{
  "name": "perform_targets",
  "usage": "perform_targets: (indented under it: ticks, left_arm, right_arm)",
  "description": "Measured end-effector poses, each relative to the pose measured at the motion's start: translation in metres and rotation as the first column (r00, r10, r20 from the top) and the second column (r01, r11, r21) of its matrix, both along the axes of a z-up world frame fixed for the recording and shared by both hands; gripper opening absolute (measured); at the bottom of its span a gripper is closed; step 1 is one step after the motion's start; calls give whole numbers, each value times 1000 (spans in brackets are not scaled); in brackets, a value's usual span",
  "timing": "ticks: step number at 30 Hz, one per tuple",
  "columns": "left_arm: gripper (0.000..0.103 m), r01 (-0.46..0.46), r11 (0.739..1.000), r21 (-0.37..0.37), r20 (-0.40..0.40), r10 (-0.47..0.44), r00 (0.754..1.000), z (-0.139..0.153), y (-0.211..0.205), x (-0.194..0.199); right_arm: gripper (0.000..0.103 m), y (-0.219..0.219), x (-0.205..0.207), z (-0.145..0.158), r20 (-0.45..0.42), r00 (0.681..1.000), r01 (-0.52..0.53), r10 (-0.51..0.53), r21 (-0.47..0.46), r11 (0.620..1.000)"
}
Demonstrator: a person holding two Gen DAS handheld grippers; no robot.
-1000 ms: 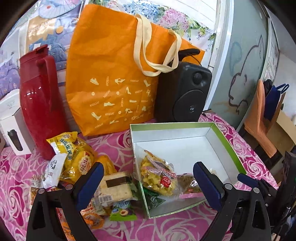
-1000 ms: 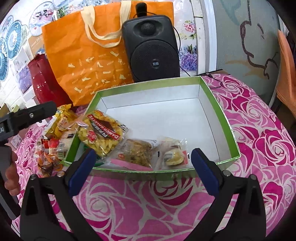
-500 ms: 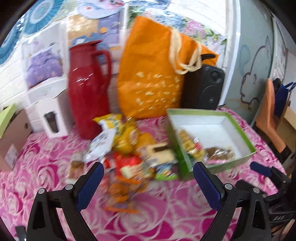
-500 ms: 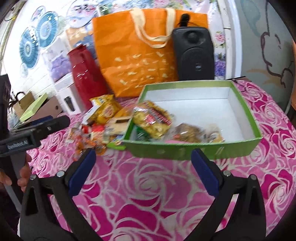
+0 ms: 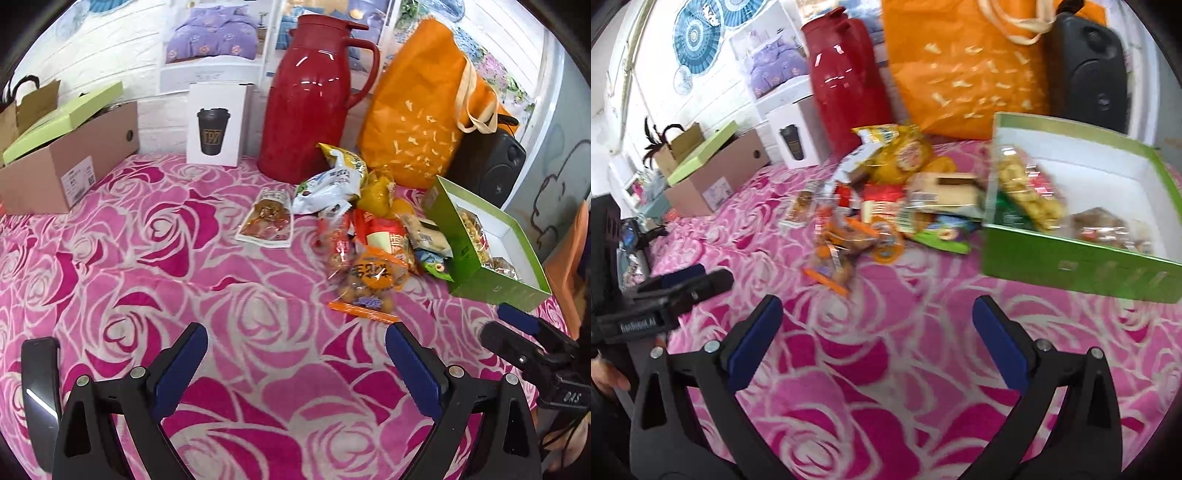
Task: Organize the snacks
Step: 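Move both tools back to the pile, right tool toward the orange-wrapped snack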
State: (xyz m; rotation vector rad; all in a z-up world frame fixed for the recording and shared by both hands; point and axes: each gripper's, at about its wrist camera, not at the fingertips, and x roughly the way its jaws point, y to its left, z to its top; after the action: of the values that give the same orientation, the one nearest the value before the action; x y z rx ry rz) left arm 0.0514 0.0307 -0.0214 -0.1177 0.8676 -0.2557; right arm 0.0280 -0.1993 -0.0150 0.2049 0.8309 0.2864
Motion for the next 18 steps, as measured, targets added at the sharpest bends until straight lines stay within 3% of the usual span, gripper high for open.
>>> perform_targets:
  ticks: [3, 5, 10, 12, 13, 16, 18]
  left_arm:
    - [99, -13, 1000, -13, 8, 13, 1000, 1, 12, -3]
    - [99, -20, 1000, -18, 7, 21, 1000, 1, 18, -1]
    - [99, -25, 999, -24, -5, 25, 1000, -2, 23, 8]
    - [99, -15, 999, -33, -12, 14, 1000, -3, 21, 13]
    - [99, -12, 999, -35, -16, 11, 1000, -4, 20, 15]
    - [99, 14, 999, -43, -13, -15, 1000, -2, 13, 24]
    - [99, 37, 998, -56, -7, -37, 999, -1, 4, 34]
  right_arm:
    - [102, 19, 20, -7, -22, 1000, -22, 22, 8, 1000]
    - [94, 31, 33, -13, -38, 999, -29, 29, 6, 1000]
    - [87, 48, 63, -33, -97, 995, -27, 32, 55, 998]
    - [70, 54, 71, -43, -122, 992, -25, 32, 63, 998]
    - [37, 54, 73, -47, -137, 990, -22, 30, 59, 998]
    - [37, 44, 68, -49, -144, 989, -21, 34, 93, 995]
    - [36, 38, 59, -46, -135, 990, -29, 38, 63, 998]
